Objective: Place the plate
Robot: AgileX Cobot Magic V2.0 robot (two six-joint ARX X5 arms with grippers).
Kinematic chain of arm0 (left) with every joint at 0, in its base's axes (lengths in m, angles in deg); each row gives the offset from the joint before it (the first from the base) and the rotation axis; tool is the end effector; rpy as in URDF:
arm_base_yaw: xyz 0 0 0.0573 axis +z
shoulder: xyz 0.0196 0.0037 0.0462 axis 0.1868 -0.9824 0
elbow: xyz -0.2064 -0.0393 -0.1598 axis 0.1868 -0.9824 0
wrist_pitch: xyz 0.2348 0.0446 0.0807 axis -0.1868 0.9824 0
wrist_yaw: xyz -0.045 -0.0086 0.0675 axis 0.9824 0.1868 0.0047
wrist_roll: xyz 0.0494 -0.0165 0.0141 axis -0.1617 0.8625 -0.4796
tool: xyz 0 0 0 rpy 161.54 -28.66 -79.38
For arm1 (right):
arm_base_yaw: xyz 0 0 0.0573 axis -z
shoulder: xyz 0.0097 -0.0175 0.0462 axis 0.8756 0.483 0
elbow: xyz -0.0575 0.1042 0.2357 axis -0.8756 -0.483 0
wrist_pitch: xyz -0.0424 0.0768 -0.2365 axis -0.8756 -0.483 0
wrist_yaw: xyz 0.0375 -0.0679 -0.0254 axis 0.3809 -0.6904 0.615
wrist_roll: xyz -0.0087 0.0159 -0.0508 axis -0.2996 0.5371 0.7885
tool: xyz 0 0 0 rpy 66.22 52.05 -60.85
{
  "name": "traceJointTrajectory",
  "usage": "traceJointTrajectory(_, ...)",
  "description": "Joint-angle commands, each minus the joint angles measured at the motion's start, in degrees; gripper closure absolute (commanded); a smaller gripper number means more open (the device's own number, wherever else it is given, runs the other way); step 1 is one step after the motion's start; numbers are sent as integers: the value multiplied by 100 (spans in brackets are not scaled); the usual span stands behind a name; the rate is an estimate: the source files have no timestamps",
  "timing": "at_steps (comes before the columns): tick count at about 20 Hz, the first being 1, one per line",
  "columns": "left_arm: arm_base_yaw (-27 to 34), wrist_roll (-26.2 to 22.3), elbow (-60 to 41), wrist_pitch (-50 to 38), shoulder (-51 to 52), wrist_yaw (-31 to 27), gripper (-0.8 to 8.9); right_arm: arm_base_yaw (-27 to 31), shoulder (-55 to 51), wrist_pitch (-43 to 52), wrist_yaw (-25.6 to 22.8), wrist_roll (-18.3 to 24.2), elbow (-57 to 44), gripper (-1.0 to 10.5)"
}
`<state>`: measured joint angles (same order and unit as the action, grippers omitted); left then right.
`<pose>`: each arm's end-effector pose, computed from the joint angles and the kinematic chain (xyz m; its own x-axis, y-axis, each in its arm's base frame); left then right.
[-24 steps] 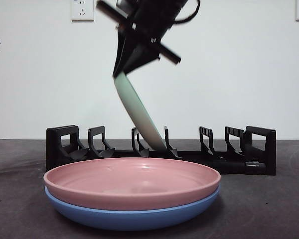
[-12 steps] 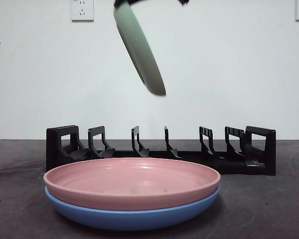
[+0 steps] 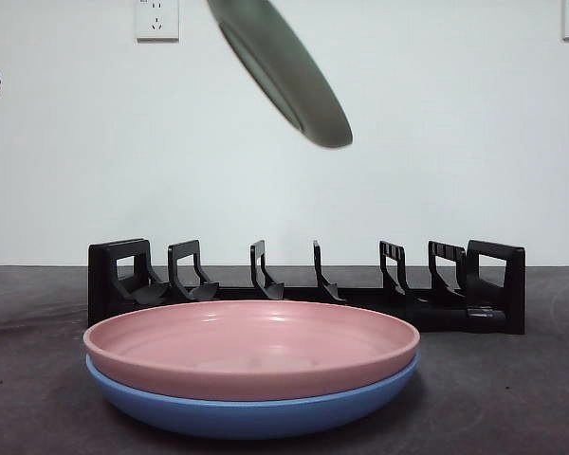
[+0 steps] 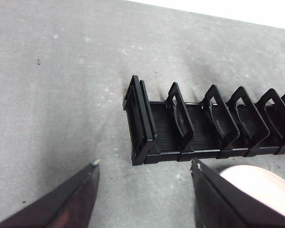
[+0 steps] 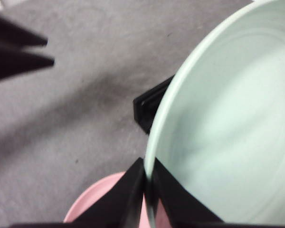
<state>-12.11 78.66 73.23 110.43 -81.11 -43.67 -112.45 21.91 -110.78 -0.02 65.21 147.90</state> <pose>0.1613 -0.0128 0.2887 0.8336 -0.3232 -0.4479 0.2270 0.9398 -0.2556 0.1985 0.2482 0.3766 0.4981 0.6265 -0.5995 -0.7767 0.6297 0.0127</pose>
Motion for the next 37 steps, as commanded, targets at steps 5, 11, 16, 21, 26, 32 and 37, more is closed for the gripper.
traceJointTrajectory(5, 11, -72, 96, -68, -33, -31, 504, -1137, -820, 920, -1812, 470, -1882, 933)
traceJointTrajectory(11, 11, -72, 96, -66, -33, -31, 504, -2035, -918, 1069, -2754, 470, -2710, 933)
traceJointTrajectory(16, 11, -72, 96, -63, -31, -31, 504, -2680, -918, 1084, -3038, 409, -3276, 933)
traceJointTrajectory(21, 11, -72, 96, -61, -31, -31, 504, -3064, -881, 931, -2948, 354, -3499, 933)
traceJointTrajectory(26, 11, -72, 96, -59, -31, -31, 505, -3067, -715, 874, -2496, 280, -3530, 933)
traceJointTrajectory(32, 11, -70, 96, -52, -31, -31, 504, -3062, -192, 953, -2090, 457, -3530, 933)
traceJointTrajectory(37, 11, -52, 96, -22, -31, -31, 504, -3056, 81, 1093, -1969, 892, -3530, 932)
